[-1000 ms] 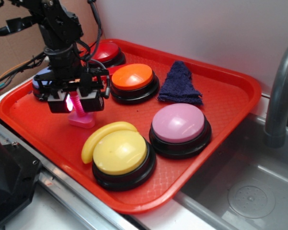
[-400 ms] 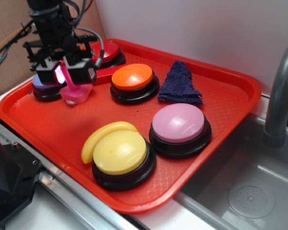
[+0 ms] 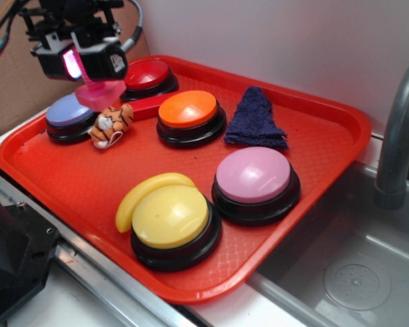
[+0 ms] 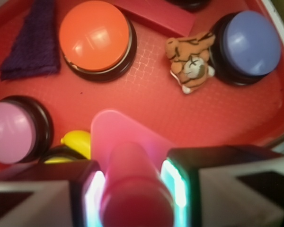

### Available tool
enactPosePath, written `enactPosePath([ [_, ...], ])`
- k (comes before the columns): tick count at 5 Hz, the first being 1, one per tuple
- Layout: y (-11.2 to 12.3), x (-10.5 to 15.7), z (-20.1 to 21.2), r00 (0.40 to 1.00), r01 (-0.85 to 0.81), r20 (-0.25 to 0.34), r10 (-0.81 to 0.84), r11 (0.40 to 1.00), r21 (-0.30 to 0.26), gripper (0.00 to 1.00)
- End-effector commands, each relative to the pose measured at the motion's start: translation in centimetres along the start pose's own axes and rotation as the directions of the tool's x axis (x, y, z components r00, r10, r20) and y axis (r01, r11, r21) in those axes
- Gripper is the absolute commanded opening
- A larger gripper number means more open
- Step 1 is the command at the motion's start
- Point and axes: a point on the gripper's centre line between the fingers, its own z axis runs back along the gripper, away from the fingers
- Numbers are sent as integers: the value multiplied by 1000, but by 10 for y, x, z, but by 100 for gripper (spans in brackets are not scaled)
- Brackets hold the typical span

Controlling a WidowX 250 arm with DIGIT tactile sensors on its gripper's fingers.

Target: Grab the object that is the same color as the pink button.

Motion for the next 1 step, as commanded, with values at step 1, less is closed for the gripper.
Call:
enactPosePath([
  [1, -7, 0, 19, 992, 127, 11, -127, 991, -49, 0],
])
